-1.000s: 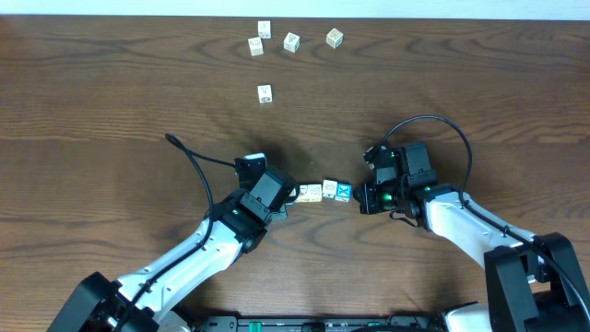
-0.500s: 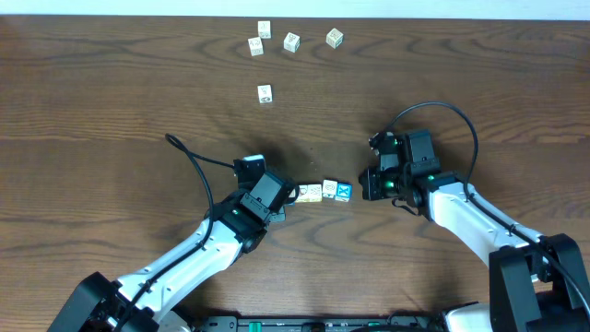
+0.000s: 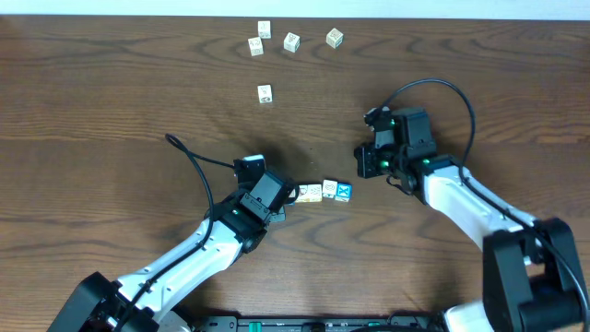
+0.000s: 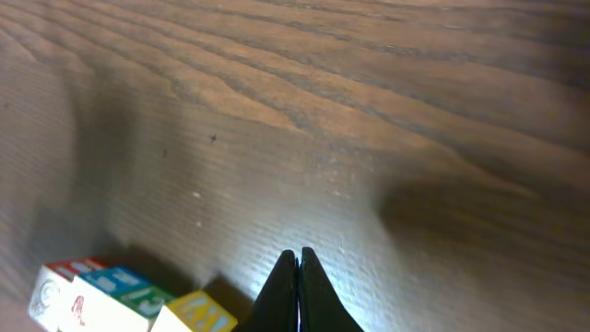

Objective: Lift 5 blocks

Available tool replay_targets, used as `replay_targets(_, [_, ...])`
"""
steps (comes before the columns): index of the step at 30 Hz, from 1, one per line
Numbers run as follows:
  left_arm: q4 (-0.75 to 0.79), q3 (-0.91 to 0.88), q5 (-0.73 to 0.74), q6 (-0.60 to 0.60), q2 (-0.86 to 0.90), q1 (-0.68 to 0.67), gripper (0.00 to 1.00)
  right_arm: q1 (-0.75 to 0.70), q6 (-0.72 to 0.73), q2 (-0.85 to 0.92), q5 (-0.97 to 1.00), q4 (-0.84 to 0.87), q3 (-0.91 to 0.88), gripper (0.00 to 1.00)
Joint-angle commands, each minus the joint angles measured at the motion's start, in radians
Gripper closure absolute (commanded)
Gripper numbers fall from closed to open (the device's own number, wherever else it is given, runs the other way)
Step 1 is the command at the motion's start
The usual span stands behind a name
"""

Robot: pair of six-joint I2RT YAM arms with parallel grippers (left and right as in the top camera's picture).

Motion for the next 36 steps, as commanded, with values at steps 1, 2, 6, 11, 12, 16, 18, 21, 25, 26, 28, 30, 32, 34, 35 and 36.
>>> replay_targets(1, [-0.003, -0.008, -0.017, -0.005, 0.013, 0.004, 0.93, 0.046, 0.008, 0.079, -0.008, 0.004, 0.06, 0.99])
replay_targets(2, [-0.003, -0.008, -0.017, -0.005, 0.013, 0.004, 0.93, 0.058, 0.008, 0.096, -0.008, 0.004, 0.072, 0.99])
replay_targets(6, [-0.003, -0.008, -0.017, -0.005, 0.013, 0.004, 0.93, 0.106, 0.028, 0.153, -0.008, 0.003, 0.126, 0.99])
replay_targets(11, [-0.003, -0.008, -0.017, -0.005, 0.013, 0.004, 0.93, 0.138, 0.04, 0.162, -0.001, 0.0, 0.141, 0.99])
replay_targets(12, [-0.003, -0.008, -0.017, -0.005, 0.013, 0.004, 0.93, 0.141, 0.046, 0.162, 0.0, -0.009, 0.14, 0.99])
replay_targets(16, [-0.003, -0.008, -0.017, -0.005, 0.013, 0.004, 0.93, 0.142, 0.053, 0.162, -0.001, -0.06, 0.14, 0.99])
replay_targets(18, [-0.003, -0.008, -0.017, -0.005, 0.013, 0.004, 0.93, 0.142, 0.052, 0.162, 0.0, -0.082, 0.14, 0.99])
replay_targets(21, [-0.003, -0.008, -0.017, -0.005, 0.013, 0.004, 0.93, 0.147, 0.052, 0.162, -0.001, -0.09, 0.14, 0.99])
replay_targets(25, [-0.003, -0.008, -0.017, -0.005, 0.013, 0.004, 0.93, 0.169, 0.05, 0.162, -0.013, -0.098, 0.14, 0.99])
replay_targets(26, [-0.003, -0.008, -0.017, -0.005, 0.013, 0.004, 0.93, 0.174, 0.049, 0.162, -0.013, -0.102, 0.14, 0.99])
replay_targets(28, [-0.003, -0.008, -0.017, -0.005, 0.013, 0.004, 0.93, 0.187, 0.049, 0.162, -0.012, -0.114, 0.14, 0.99])
replay_targets(30, [-0.003, -0.008, -0.017, -0.005, 0.013, 0.004, 0.92, 0.2, 0.049, 0.162, -0.012, -0.124, 0.14, 0.99])
replay_targets(32, [-0.003, -0.008, -0.017, -0.005, 0.013, 0.004, 0.93, 0.213, 0.048, 0.162, -0.011, -0.127, 0.14, 0.99])
replay_targets(34, [-0.003, -0.008, -0.017, -0.005, 0.013, 0.004, 0.93, 0.218, 0.048, 0.162, -0.006, -0.126, 0.14, 0.99])
replay_targets(35, [-0.003, -0.008, -0.017, -0.005, 0.013, 0.004, 0.93, 0.218, 0.048, 0.162, -0.004, -0.126, 0.14, 0.99])
replay_targets(36, [-0.003, -0.008, -0.017, -0.005, 0.013, 0.004, 0.93, 0.218, 0.048, 0.162, -0.004, -0.125, 0.14, 0.99])
